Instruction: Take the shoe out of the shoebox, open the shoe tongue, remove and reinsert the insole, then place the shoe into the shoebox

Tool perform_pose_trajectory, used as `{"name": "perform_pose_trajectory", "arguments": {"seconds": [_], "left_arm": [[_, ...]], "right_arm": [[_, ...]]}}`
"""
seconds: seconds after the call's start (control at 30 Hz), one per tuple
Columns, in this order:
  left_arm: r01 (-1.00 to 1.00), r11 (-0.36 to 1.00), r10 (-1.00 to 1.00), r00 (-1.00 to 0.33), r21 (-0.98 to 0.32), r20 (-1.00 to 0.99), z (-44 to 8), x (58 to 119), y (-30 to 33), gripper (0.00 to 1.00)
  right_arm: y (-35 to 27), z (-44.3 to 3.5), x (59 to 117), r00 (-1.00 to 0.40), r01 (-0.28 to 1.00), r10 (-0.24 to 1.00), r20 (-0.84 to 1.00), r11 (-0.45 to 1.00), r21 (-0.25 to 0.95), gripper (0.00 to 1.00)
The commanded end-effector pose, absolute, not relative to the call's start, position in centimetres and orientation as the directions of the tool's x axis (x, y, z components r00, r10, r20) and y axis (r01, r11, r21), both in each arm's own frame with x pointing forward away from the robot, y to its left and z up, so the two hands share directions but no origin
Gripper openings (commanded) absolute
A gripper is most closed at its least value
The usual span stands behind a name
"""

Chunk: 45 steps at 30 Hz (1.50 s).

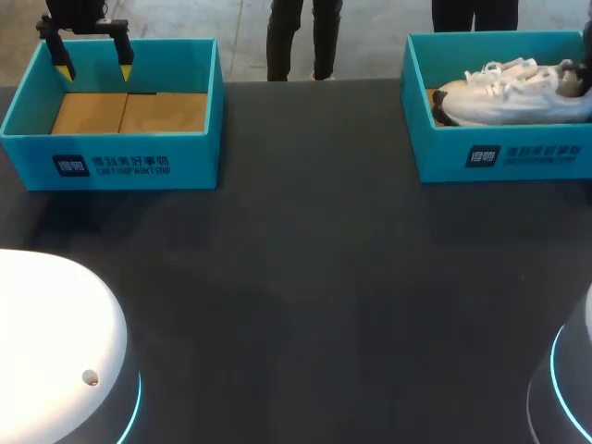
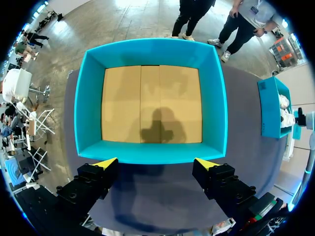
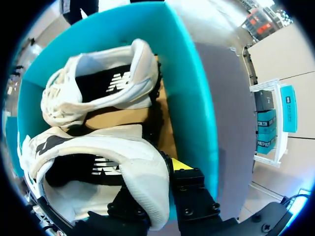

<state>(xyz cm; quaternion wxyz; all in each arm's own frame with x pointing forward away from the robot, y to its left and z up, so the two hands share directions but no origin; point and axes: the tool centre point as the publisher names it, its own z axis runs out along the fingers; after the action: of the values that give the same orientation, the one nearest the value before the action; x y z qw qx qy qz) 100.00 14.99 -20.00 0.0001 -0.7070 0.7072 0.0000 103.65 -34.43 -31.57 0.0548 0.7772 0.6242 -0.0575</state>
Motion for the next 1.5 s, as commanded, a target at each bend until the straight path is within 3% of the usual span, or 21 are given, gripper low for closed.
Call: {"name": "perform_pose_trajectory", "arguments": {"seconds": [0.03,0.77,1.5], "left_arm": [[-1.0,0.0,-1.0,0.0,0.0,0.0,-20.0,100.0,15.0,1.0],[-1.0,0.0,-1.0,0.0,0.0,0.0,-20.0,100.0,15.0,1.0],[-1.0,0.0,-1.0,0.0,0.0,0.0,-20.0,100.0,15.0,1.0]], "right_arm": [[-33.9,-27.7,103.0,0.222,0.975,0.96,-0.174,-0.221,0.022,0.0],[-32.2,-19.3,102.3,0.191,0.979,0.962,-0.196,-0.174,0.102,0.0],[-32.0,-19.1,102.6,0.177,0.982,0.966,-0.187,-0.16,0.1,0.0]]}}
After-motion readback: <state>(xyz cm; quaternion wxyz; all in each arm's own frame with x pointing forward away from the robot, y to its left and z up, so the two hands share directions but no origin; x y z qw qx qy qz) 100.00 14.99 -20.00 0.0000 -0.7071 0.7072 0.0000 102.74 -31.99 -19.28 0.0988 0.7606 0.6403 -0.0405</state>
